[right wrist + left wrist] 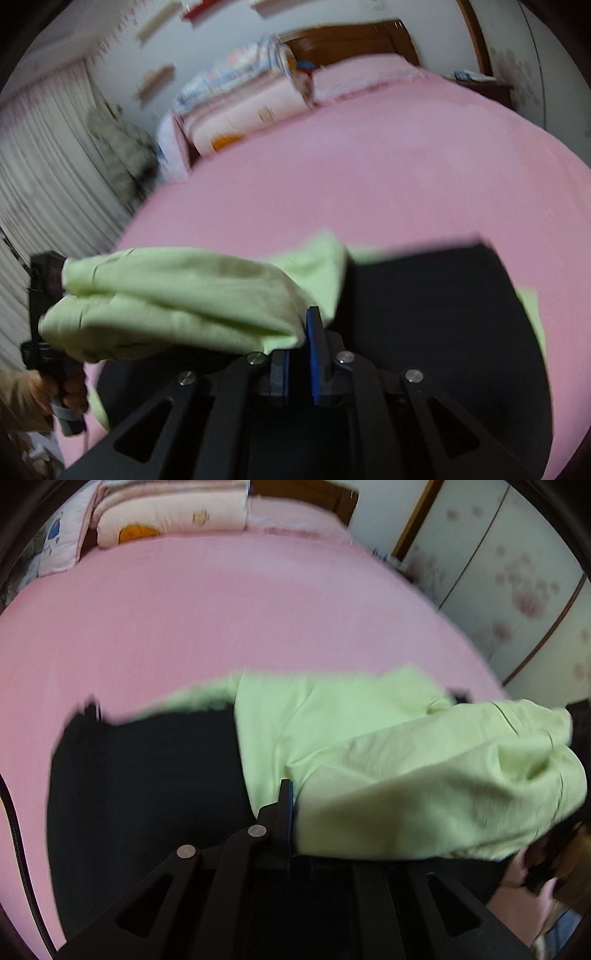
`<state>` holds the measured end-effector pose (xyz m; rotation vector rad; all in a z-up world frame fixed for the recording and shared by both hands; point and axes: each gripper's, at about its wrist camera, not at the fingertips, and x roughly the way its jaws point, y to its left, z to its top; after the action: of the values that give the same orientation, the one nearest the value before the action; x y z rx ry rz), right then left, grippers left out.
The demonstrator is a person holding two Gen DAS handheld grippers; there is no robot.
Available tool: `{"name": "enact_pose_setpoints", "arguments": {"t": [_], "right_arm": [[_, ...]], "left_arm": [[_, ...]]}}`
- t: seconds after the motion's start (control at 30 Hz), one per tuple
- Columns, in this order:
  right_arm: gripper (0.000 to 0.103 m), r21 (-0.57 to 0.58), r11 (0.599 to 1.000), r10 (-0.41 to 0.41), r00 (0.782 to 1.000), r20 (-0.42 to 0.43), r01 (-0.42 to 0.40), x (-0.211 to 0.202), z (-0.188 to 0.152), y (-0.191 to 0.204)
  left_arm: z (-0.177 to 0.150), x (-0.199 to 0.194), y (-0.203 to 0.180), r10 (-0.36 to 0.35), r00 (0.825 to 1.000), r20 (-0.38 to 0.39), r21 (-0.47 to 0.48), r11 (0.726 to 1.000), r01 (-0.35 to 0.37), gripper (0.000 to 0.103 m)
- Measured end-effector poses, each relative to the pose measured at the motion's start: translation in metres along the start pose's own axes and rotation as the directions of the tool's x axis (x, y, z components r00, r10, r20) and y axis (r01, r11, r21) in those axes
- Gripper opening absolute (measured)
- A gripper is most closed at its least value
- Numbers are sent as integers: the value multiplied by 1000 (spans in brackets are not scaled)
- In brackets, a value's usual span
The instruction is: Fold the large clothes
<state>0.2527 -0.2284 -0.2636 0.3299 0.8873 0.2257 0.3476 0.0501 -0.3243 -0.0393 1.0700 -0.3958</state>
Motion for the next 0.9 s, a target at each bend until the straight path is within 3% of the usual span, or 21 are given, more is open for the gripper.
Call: {"name": "enact_pose_setpoints", "arguments": {"t": [0.13,0.37,0.4,0.47,0.5,0.53,0.73,0.9], "right_arm": [[10,0,999,-49,993,-108,49,4,-25,-1],[16,-18,995,-103,985,-140,102,-23,-26,1],[17,-16,995,-100,985,-140,99,-29,-28,2],[17,-5,997,-78,989,-128,78,-43,-22,7],[17,1,998,-64,991,-114,65,-50,-20,9],[17,4,998,-58,993,-103,59,-53,-16,12],[17,-33,999,-6,1000,-9,6,-79,8,47],[17,-70,997,-36,998,-58,32,-43,22,66]], "left_arm": [[-20,5,-3,35,999,-18,14,999,-35,8],[-16,-14,-25,48,998,-39,45,998,-46,11],[-16,-18,-31,45,998,-42,42,998,-43,15],[-17,-29,-33,26,999,-41,15,1000,-25,32],[-17,-35,-32,27,999,-39,-5,1000,-27,52],[-19,-45,-28,28,999,-32,-26,999,-29,60],[-22,-81,-26,-18,1000,25,-149,989,21,60],[-7,-85,-56,-64,994,86,-183,980,78,60]]}}
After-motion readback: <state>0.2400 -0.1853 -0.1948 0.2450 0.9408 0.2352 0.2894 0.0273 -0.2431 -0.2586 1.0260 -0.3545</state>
